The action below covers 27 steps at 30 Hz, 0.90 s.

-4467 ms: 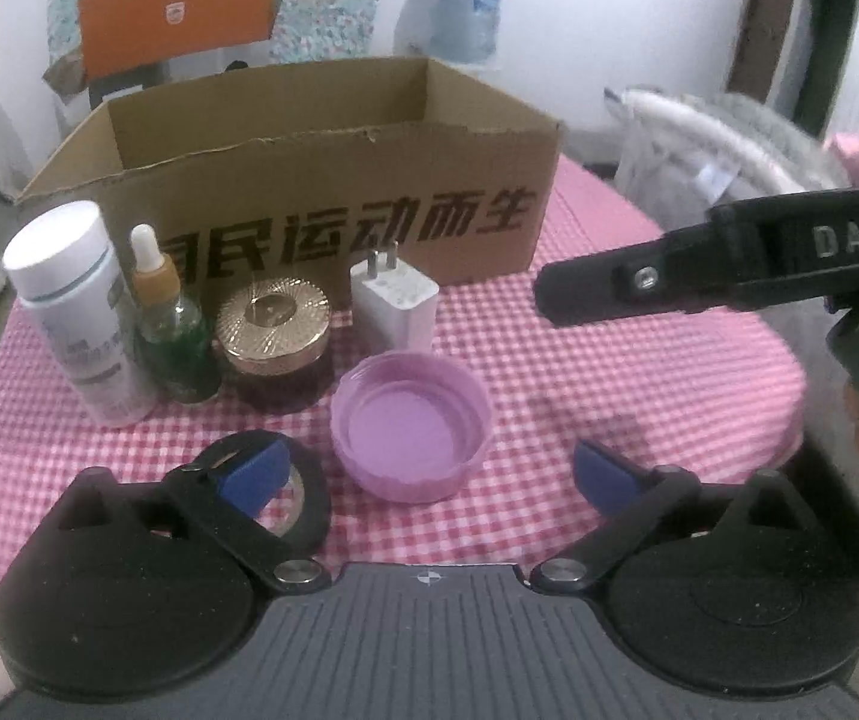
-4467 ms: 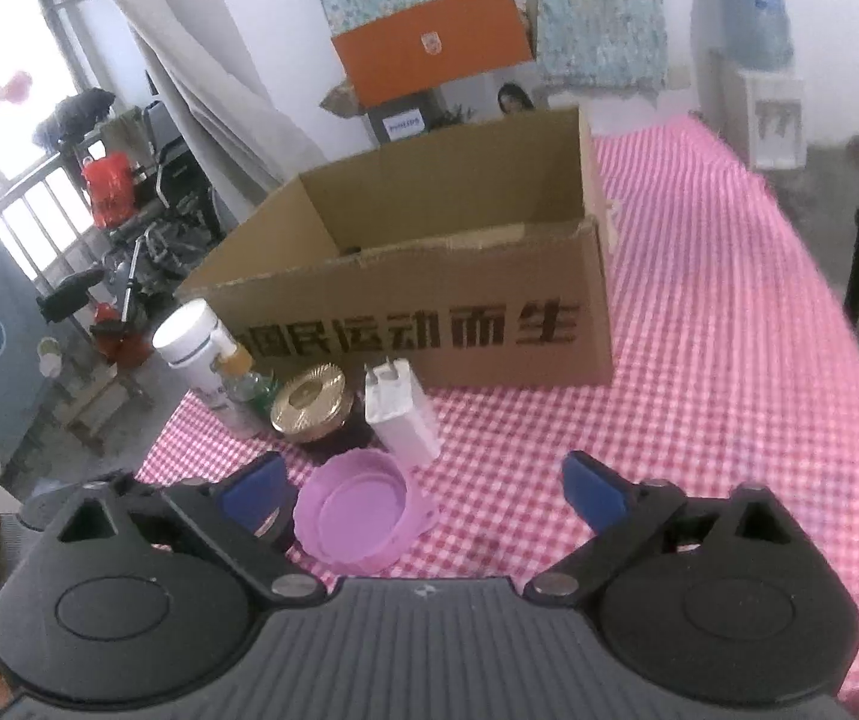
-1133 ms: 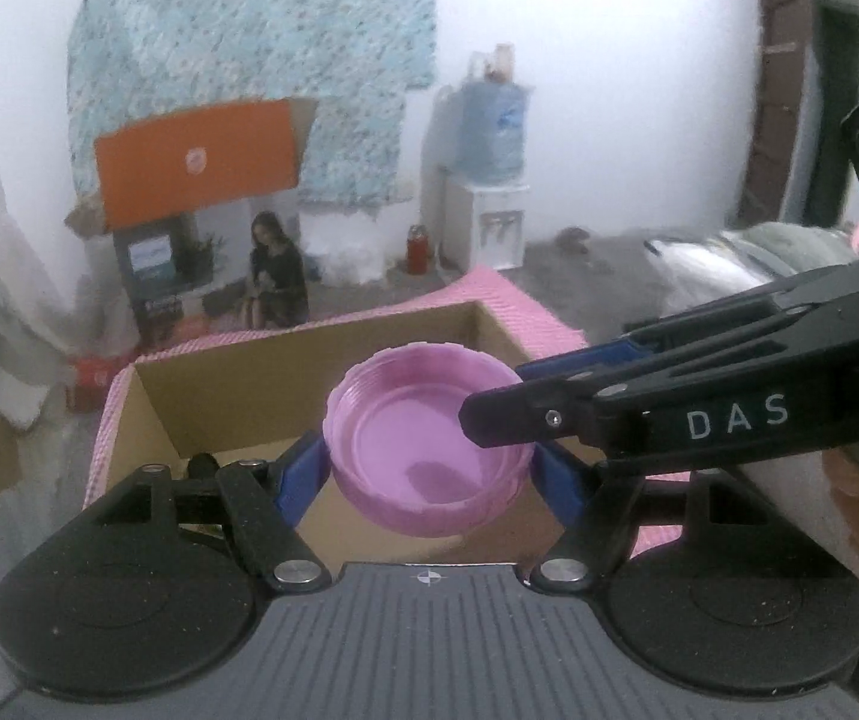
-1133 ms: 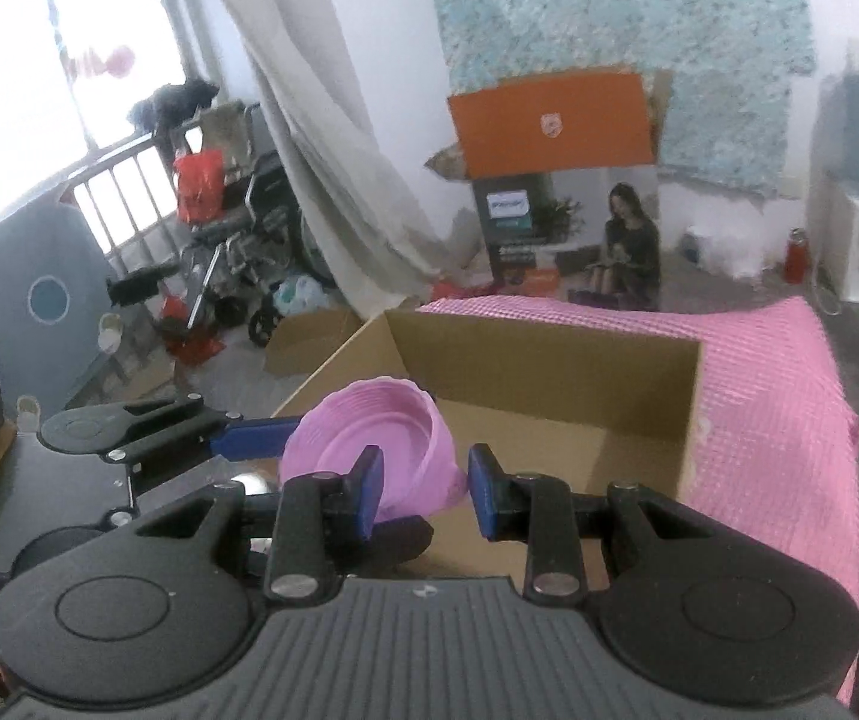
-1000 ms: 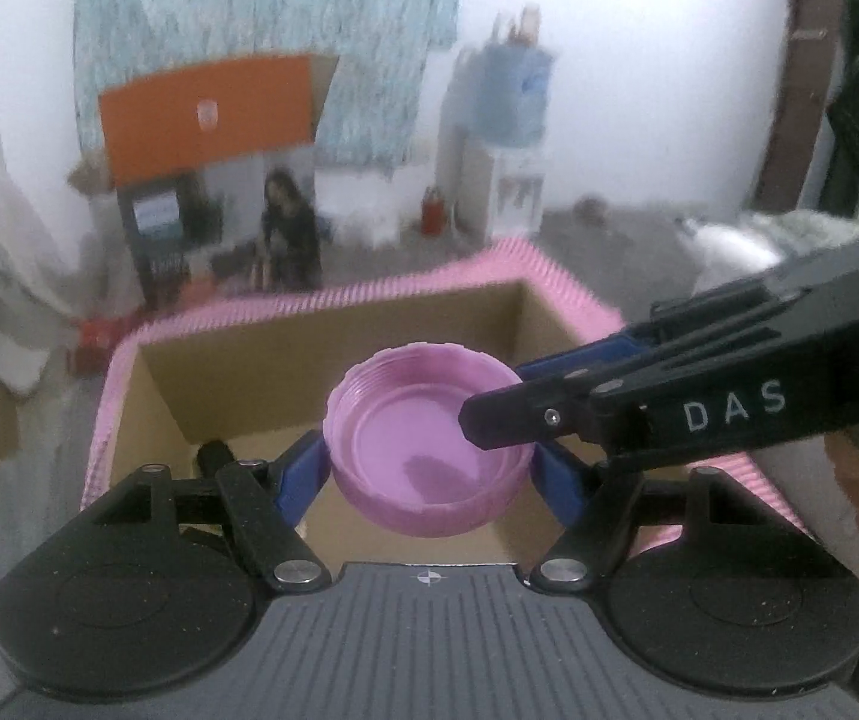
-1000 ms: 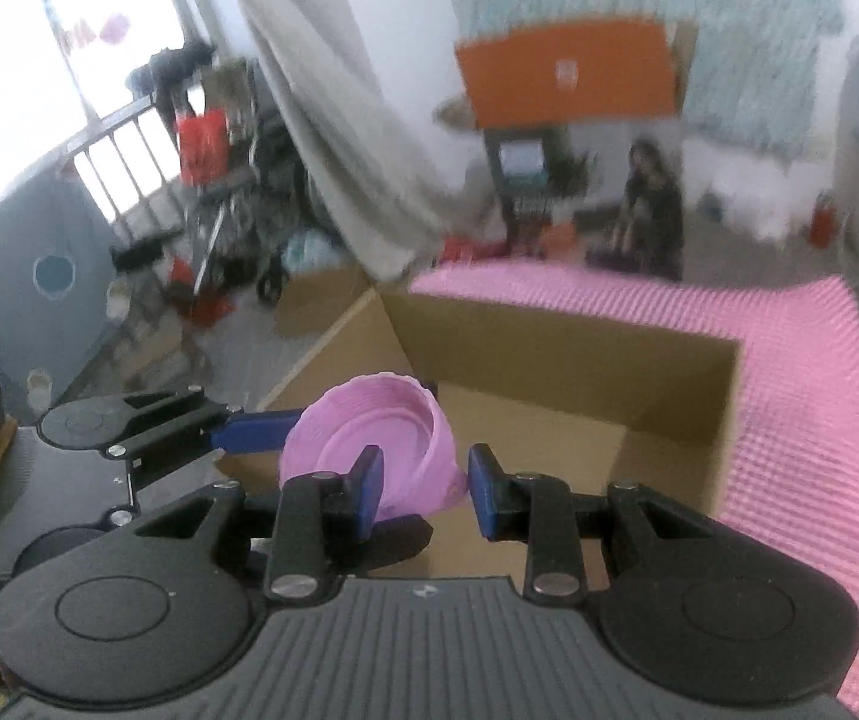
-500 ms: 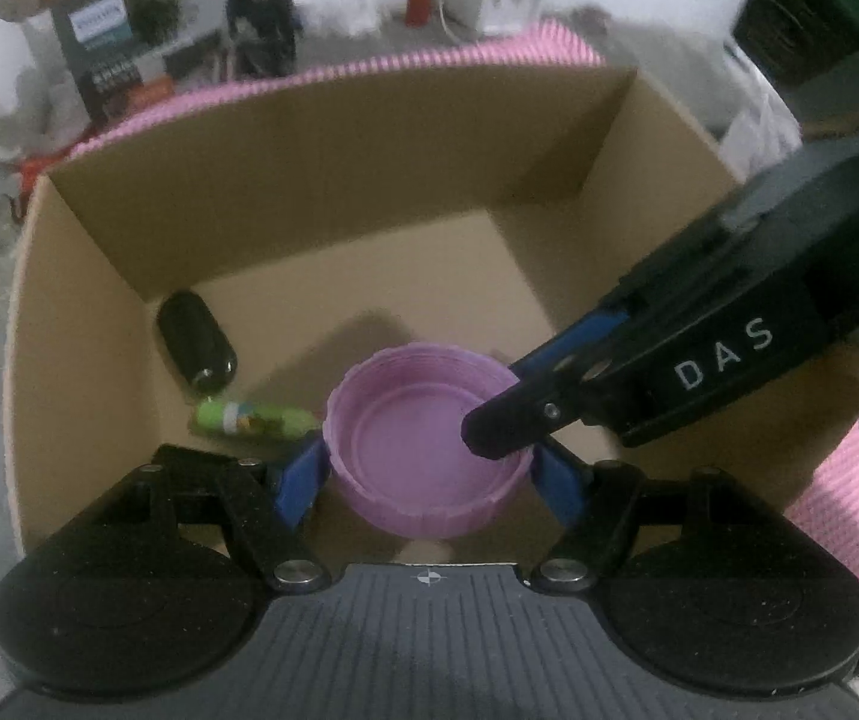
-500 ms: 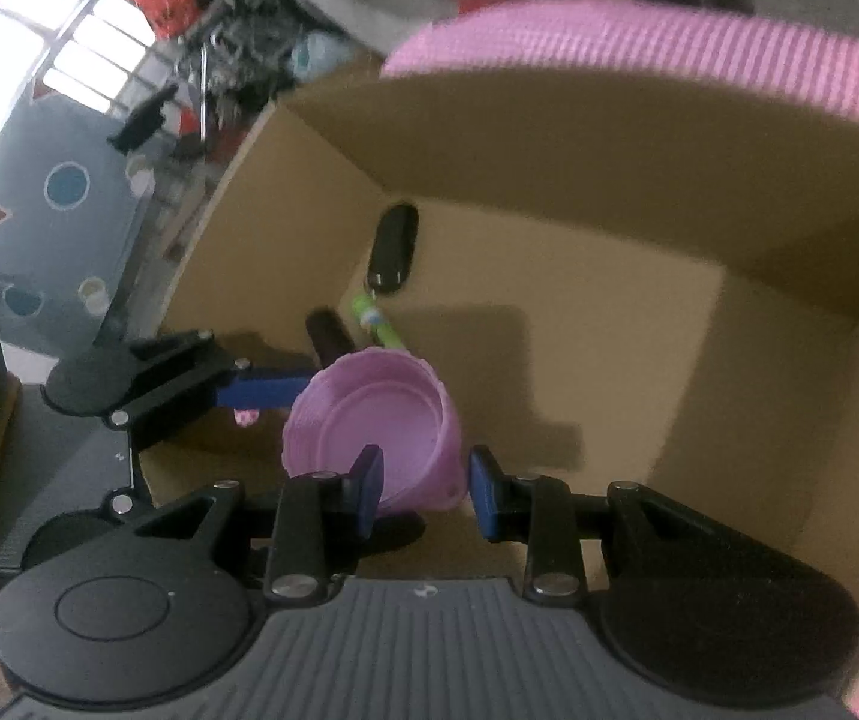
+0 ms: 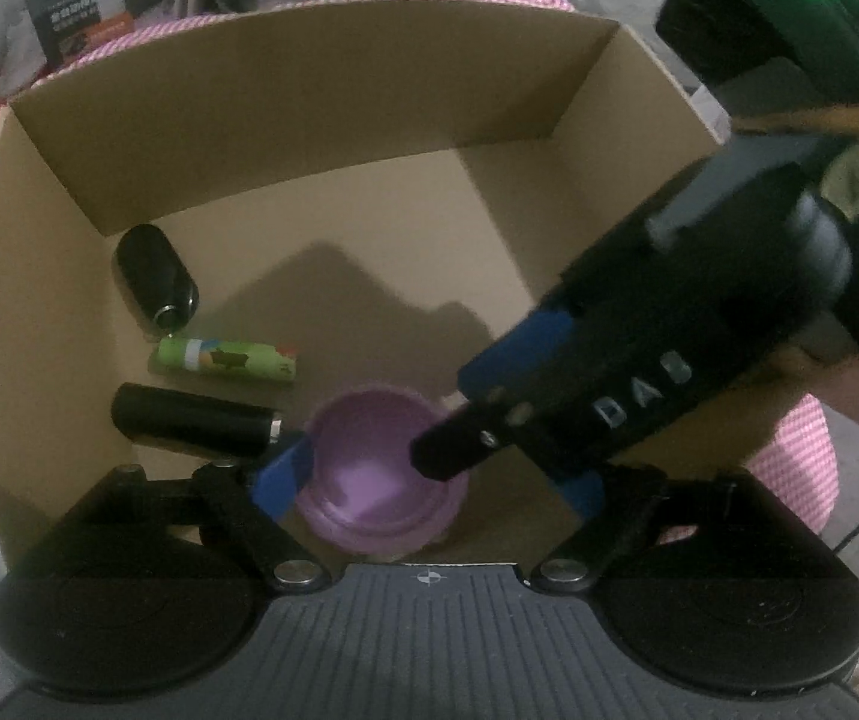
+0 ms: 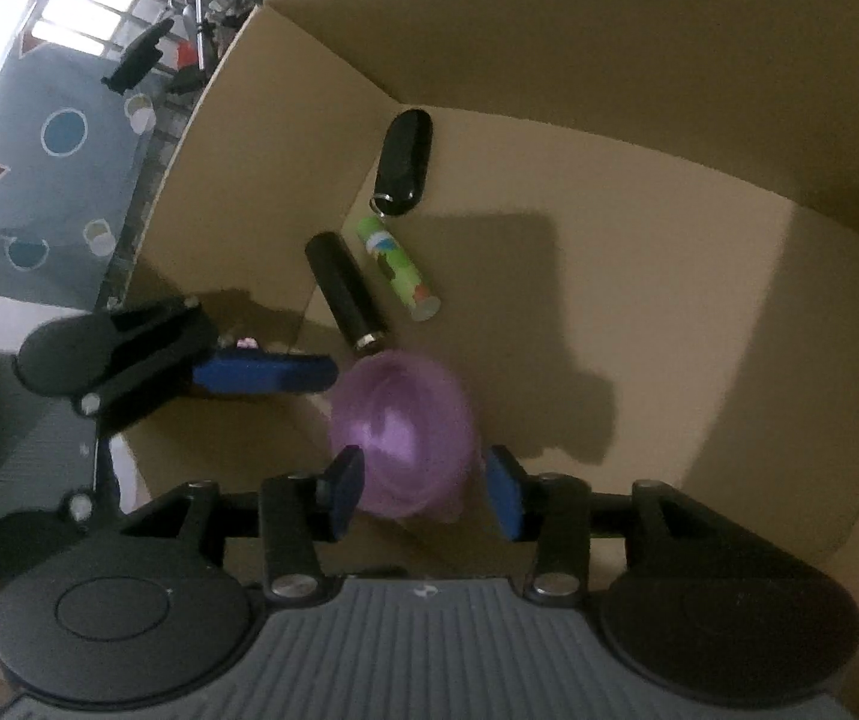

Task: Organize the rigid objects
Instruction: 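Lower the pink cup into the box and open the right gripper, then return the right gripper to the table and reach the black tape roll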

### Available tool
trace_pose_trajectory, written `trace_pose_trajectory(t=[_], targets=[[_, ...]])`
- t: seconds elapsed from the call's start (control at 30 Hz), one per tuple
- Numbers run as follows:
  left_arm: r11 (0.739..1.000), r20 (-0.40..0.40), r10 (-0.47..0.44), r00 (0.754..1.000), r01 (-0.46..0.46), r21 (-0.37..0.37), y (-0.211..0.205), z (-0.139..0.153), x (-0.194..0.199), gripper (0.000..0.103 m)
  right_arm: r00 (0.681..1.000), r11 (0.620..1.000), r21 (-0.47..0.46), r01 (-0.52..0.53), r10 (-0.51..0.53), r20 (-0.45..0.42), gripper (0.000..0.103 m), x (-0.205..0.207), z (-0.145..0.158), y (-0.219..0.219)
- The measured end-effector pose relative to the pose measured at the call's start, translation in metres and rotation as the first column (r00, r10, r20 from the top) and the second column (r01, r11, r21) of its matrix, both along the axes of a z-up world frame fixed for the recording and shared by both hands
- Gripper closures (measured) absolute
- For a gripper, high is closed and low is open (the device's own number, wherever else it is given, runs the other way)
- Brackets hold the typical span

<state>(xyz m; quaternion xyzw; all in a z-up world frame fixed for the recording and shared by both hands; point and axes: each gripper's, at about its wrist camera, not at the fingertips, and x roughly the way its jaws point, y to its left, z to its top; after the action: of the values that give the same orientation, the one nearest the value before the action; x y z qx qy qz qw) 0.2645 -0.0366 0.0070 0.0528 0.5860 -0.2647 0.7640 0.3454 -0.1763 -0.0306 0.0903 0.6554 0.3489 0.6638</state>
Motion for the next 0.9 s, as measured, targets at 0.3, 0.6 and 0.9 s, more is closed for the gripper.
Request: trace_pose_trajectory(t=[0.3, 0.6, 0.9], targets=[[0.992, 0.091, 0.092, 0.992, -0.083, -0.095, -0.003, 0.035, -0.016, 0.015, 0.986, 0.973, 0.181, 0.144, -0.156, 0.057, 0.051, -0.012, 0.039, -0.036], [0.974, 0.305, 0.202, 0.931, -0.157, -0.166, -0.016, 0.081, -0.068, 0.014, 0.89, 0.873, 0.405, 0.273, -0.389, 0.237, 0.049, -0.094, 0.095, -0.115], [0.962, 0.505, 0.268, 0.82, -0.199, -0.187, -0.026, 0.098, -0.152, 0.014, 0.764, 0.779, 0.542, 0.315, -0.547, 0.342, 0.042, -0.201, 0.105, -0.158]])
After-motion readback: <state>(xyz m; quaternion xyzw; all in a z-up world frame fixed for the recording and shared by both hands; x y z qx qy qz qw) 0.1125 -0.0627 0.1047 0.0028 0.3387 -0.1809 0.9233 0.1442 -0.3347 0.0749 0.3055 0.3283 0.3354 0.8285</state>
